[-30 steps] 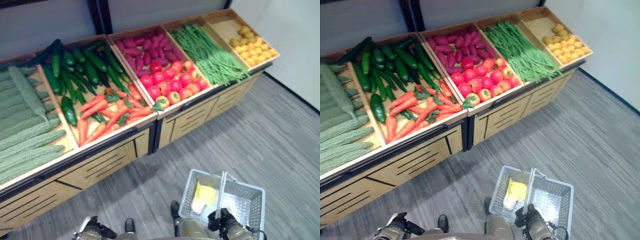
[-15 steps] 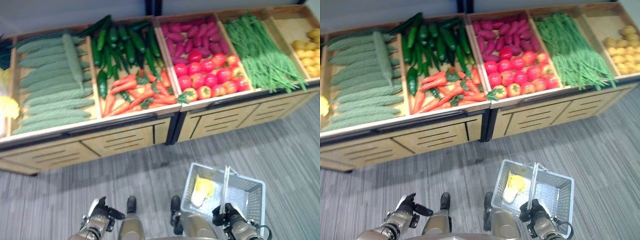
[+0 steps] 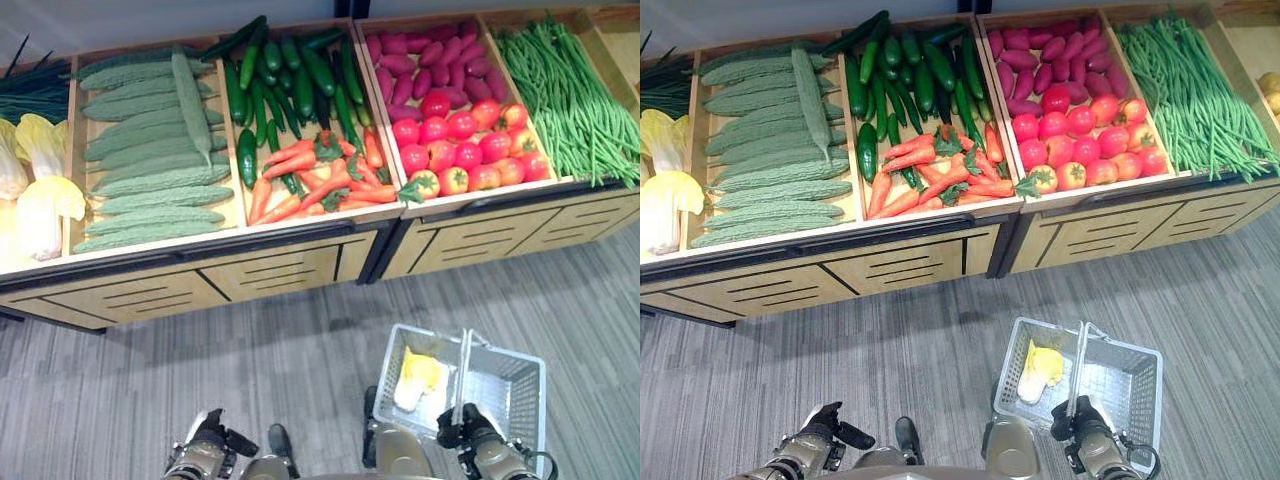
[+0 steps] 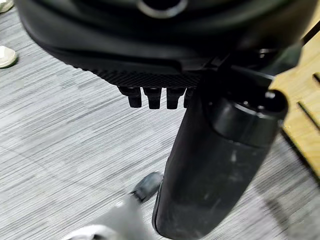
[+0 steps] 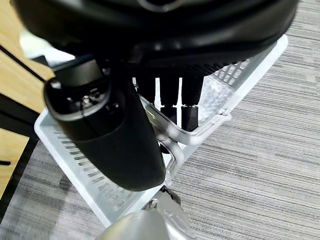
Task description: Get the vegetables into the basket
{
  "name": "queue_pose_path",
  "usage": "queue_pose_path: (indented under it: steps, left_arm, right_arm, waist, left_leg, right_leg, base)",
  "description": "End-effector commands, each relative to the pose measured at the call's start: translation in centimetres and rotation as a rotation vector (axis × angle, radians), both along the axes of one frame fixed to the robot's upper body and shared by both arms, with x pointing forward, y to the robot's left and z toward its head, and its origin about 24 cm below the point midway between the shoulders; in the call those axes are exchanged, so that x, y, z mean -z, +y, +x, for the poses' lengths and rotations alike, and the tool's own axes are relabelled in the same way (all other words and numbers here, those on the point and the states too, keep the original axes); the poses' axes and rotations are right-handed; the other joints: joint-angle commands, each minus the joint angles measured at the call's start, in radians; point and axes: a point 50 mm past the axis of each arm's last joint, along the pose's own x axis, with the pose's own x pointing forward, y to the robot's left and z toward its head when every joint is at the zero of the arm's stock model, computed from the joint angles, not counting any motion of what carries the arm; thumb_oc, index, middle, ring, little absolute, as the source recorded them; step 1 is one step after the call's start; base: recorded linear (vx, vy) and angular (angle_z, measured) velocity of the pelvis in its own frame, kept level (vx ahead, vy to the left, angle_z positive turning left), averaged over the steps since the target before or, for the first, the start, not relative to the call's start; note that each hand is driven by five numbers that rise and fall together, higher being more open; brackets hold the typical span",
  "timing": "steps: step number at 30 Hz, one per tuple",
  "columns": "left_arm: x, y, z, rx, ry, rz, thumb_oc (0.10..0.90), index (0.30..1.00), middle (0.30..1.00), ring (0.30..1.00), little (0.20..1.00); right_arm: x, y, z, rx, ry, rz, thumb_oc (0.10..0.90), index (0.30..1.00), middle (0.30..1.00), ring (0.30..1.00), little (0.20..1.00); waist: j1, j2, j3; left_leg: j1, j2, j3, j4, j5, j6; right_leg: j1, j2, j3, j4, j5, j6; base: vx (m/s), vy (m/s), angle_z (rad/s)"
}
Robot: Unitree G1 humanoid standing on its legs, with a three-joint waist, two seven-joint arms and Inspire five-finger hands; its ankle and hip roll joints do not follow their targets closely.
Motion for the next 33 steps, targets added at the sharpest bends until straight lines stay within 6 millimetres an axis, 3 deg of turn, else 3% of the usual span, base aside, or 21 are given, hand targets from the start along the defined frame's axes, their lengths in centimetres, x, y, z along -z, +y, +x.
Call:
queue_pose_path:
  steps: [1,2,5,13,14,17,18,21,22,24,25,27,33]
  left_arm:
    - [-2.5,2.5,2.8,-0.032,-0.178,0.067,0.9,1.0,1.0,1.0,1.0]
    - [-4.4,3.1,4.3,-0.016,-0.314,0.057,0.9,1.0,1.0,1.0,1.0]
    - [-6.2,3.3,5.1,0.0,-0.424,0.033,0.9,1.0,1.0,1.0,1.0]
    - [-15.2,5.8,5.7,-0.017,-0.865,-0.017,0.9,1.0,1.0,1.0,1.0]
    - [-17.2,6.3,6.0,-0.026,-0.962,-0.004,0.9,1.0,1.0,1.0,1.0]
    - [-18.4,6.4,6.1,-0.019,-1.008,0.008,0.9,1.0,1.0,1.0,1.0]
    - [-21.5,6.7,6.6,0.023,-1.128,0.075,0.9,1.0,1.0,1.0,1.0]
    - [-24.5,6.7,7.3,0.017,-1.274,0.12,0.9,1.0,1.0,1.0,1.0]
    - [-25.1,6.6,7.6,0.023,-1.3,0.125,0.9,1.0,1.0,1.0,1.0]
    - [-28.0,7.2,9.8,0.072,-1.365,0.258,0.9,1.0,1.0,1.0,1.0]
    - [-28.1,7.2,9.9,0.072,-1.367,0.26,0.9,1.0,1.0,1.0,1.0]
    - [-30.6,8.4,11.9,0.129,-1.346,0.446,0.9,1.0,1.0,1.0,1.0]
    - [-32.4,11.1,13.5,0.12,-1.251,0.653,0.9,1.0,1.0,1.0,1.0]
  right_arm:
    - [0.6,0.5,-1.6,-0.086,0.064,-0.019,0.4,0.3,0.3,0.3,0.3]
    - [0.4,0.4,-1.5,-0.093,0.047,-0.012,0.4,0.3,0.3,0.3,0.3]
    - [0.3,0.1,-1.7,-0.084,0.041,-0.007,0.4,0.3,0.3,0.3,0.3]
    - [0.3,-1.3,-3.4,-0.028,0.075,0.02,0.4,0.3,0.3,0.3,0.3]
    - [0.3,-1.3,-3.6,-0.023,0.085,0.029,0.4,0.3,0.3,0.3,0.3]
    - [0.4,-1.3,-3.7,-0.022,0.087,0.029,0.4,0.3,0.3,0.3,0.3]
    - [0.4,-1.5,-4.0,-0.01,0.102,0.023,0.4,0.3,0.3,0.3,0.3]
    - [0.4,-1.9,-4.1,-0.006,0.118,0.007,0.4,0.3,0.3,0.3,0.3]
    - [0.4,-1.9,-4.0,-0.005,0.116,0.006,0.4,0.3,0.3,0.3,0.3]
    - [0.2,-2.3,-3.4,-0.03,0.118,-0.02,0.4,0.3,0.3,0.3,0.3]
    - [0.2,-2.3,-3.4,-0.029,0.117,-0.019,0.4,0.3,0.3,0.3,0.3]
    - [0.0,-2.9,-3.4,-0.02,0.118,-0.039,0.4,0.3,0.3,0.3,0.3]
    - [-0.4,-3.6,-3.0,-0.006,0.098,-0.064,0.4,0.3,0.3,0.3,0.3]
  waist:
    - [-0.004,-0.043,0.021]
    - [0.002,-0.047,0.017]
    - [0.006,-0.05,0.015]
    - [0.029,-0.051,-0.025]
    - [0.036,-0.05,-0.034]
    - [0.037,-0.049,-0.035]
    - [0.043,-0.044,-0.038]
    - [0.041,-0.035,-0.052]
    - [0.039,-0.033,-0.053]
    - [0.018,-0.011,-0.069]
    - [0.019,-0.012,-0.067]
    - [-0.012,0.011,-0.081]
    - [-0.053,0.048,-0.081]
  left_leg:
    - [-0.051,0.045,-0.036,-0.067,0.106,-0.048]
    - [-0.037,0.035,-0.034,-0.069,0.096,-0.044]
    - [-0.021,0.027,-0.036,-0.069,0.085,-0.042]
    - [0.031,0.018,-0.045,-0.069,0.062,-0.038]
    - [0.039,0.018,-0.046,-0.069,0.059,-0.039]
    - [0.044,0.018,-0.046,-0.069,0.057,-0.039]
    - [0.048,0.019,-0.05,-0.069,0.055,-0.041]
    - [0.048,0.021,-0.049,-0.069,0.055,-0.045]
    - [0.051,0.022,-0.048,-0.069,0.055,-0.046]
    - [0.068,0.032,-0.034,-0.069,0.057,-0.054]
    - [0.069,0.032,-0.034,-0.069,0.056,-0.055]
    - [0.083,0.042,-0.014,-0.069,0.061,-0.065]
    - [0.076,0.049,0.02,-0.069,0.071,-0.078]
  right_leg:
    - [0.082,-0.008,0.045,-0.028,-0.012,0.061]
    - [0.09,-0.015,0.05,-0.034,-0.006,0.069]
    - [0.107,-0.02,0.047,-0.038,-0.007,0.076]
    - [0.156,-0.029,0.037,-0.057,-0.004,0.088]
    - [0.164,-0.029,0.035,-0.059,-0.005,0.088]
    - [0.169,-0.029,0.033,-0.061,-0.005,0.088]
    - [0.175,-0.028,0.029,-0.067,-0.004,0.088]
    - [0.179,-0.027,0.025,-0.077,0.001,0.087]
    - [0.182,-0.025,0.025,-0.08,0.001,0.086]
    - [0.2,-0.015,0.032,-0.093,-0.002,0.08]
    - [0.201,-0.014,0.032,-0.093,-0.001,0.08]
    - [0.209,-0.004,0.046,-0.103,-0.001,0.08]
    - [0.186,0.006,0.079,-0.12,0.019,0.083]
  base:
    - [0.05,0.089,-0.1]
    - [0.05,0.089,-0.1]
    - [0.03,0.057,-0.15]
    - [0.02,0.02,-0.01]
    - [0.0,-0.01,0.07]
    - [-0.01,-0.003,0.05]
    - [0.0,0.0,0.0]
    - [-0.05,-0.022,0.04]
    - [-0.02,-0.032,0.06]
    - [0.01,-0.045,-0.03]
    - [0.02,-0.057,-0.11]
    - [0.01,-0.056,-0.11]
    - [0.0,-0.024,-0.18]
